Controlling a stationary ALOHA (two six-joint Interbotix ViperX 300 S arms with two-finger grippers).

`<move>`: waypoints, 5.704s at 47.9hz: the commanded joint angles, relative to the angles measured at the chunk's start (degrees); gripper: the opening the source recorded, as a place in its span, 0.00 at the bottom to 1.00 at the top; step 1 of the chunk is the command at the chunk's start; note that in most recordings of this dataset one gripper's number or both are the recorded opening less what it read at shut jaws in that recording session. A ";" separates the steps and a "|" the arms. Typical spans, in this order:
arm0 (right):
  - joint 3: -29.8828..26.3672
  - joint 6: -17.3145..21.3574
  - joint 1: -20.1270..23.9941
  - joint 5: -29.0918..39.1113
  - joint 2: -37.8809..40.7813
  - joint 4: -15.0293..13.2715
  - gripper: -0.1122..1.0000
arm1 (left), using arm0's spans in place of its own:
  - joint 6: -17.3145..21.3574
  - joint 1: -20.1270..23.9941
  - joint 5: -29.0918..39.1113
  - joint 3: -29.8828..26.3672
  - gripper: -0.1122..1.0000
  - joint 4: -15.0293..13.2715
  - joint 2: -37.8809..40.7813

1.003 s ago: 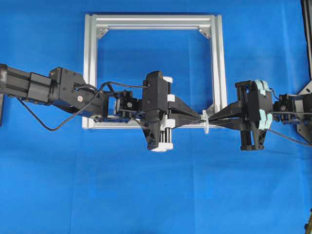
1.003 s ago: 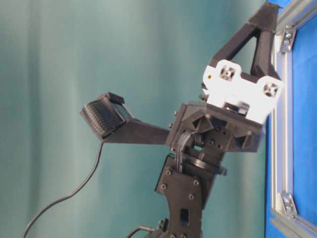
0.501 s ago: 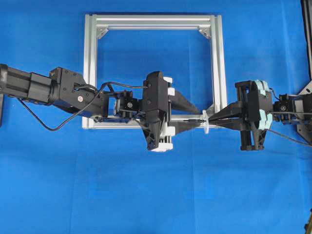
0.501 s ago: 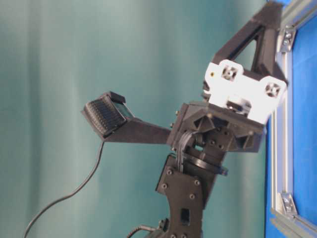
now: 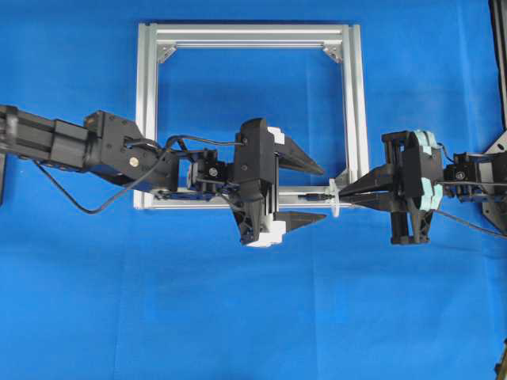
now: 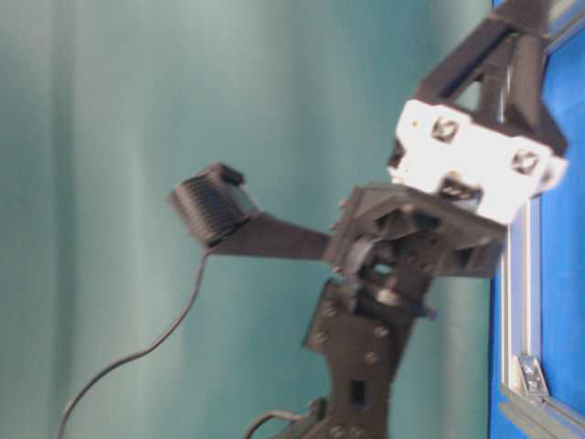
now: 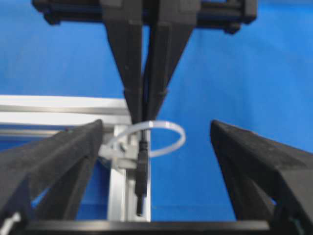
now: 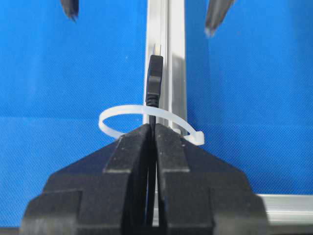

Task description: Insert the wire through the string loop located on the right side.

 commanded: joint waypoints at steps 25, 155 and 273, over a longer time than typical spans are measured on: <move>-0.88 -0.09 0.00 -0.62 -0.18 -0.18 0.06 | -0.62 -0.09 -0.53 -2.90 0.91 -0.09 5.01; -0.79 0.09 0.09 1.93 -0.26 1.85 0.95 | 0.53 -0.79 -4.13 2.55 0.17 0.09 2.29; -0.97 -0.35 0.09 1.93 -0.26 1.67 0.95 | -0.26 -0.88 -4.39 51.77 0.90 0.00 -33.31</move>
